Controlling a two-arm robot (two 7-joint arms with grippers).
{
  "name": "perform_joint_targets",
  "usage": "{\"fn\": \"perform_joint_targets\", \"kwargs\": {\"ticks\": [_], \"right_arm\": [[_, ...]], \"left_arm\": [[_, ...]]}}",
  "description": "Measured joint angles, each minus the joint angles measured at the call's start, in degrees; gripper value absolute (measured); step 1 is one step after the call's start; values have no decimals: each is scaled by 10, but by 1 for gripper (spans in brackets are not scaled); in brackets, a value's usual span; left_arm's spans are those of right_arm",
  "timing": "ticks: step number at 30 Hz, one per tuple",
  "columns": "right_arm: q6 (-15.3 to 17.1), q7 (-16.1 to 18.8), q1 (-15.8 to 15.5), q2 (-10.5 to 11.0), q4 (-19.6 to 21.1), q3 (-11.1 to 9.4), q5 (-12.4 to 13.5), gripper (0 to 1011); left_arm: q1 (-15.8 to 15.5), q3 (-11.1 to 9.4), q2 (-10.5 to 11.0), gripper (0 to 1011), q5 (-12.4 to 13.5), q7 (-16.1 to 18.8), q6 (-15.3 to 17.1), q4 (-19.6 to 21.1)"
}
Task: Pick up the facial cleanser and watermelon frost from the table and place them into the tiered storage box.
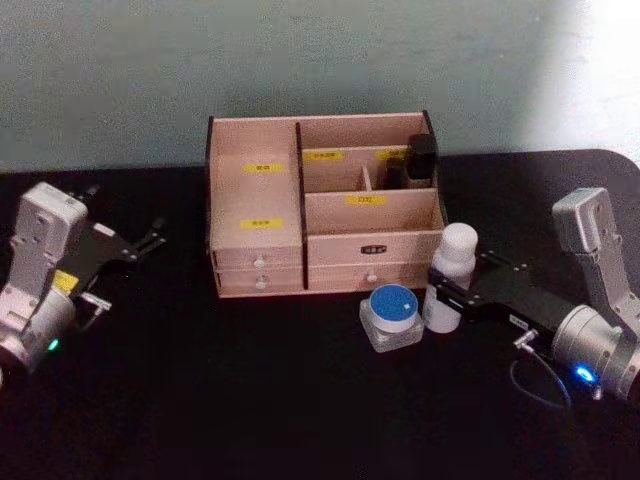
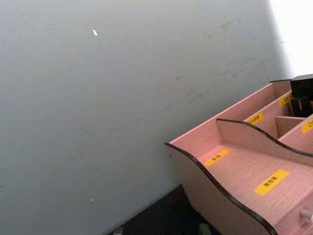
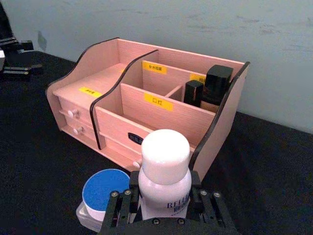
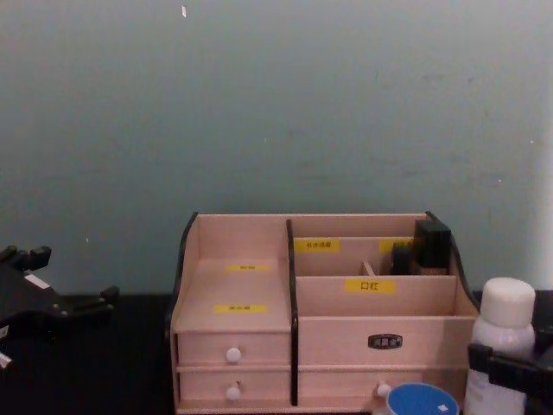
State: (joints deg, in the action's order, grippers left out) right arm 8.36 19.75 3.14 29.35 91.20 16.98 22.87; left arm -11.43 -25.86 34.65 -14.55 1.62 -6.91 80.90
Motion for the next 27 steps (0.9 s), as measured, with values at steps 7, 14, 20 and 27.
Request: {"fn": "perform_joint_targets", "kwargs": {"ticks": [7,14,20,27], "right_arm": [[8,6,-8,2,14,-12,13,591],[33,15,-16,12,50,-31,44,591],[43,24,-7,24,70,-31,58,591],[65,32,35,31,76,-10,67,591]], "left_arm": [[0,0,0,1001,0,0,0,0],[0,0,0,1001,0,0,0,0],[0,0,0,1001,0,0,0,0],[0,0,0,1001,0,0,0,0]]}}
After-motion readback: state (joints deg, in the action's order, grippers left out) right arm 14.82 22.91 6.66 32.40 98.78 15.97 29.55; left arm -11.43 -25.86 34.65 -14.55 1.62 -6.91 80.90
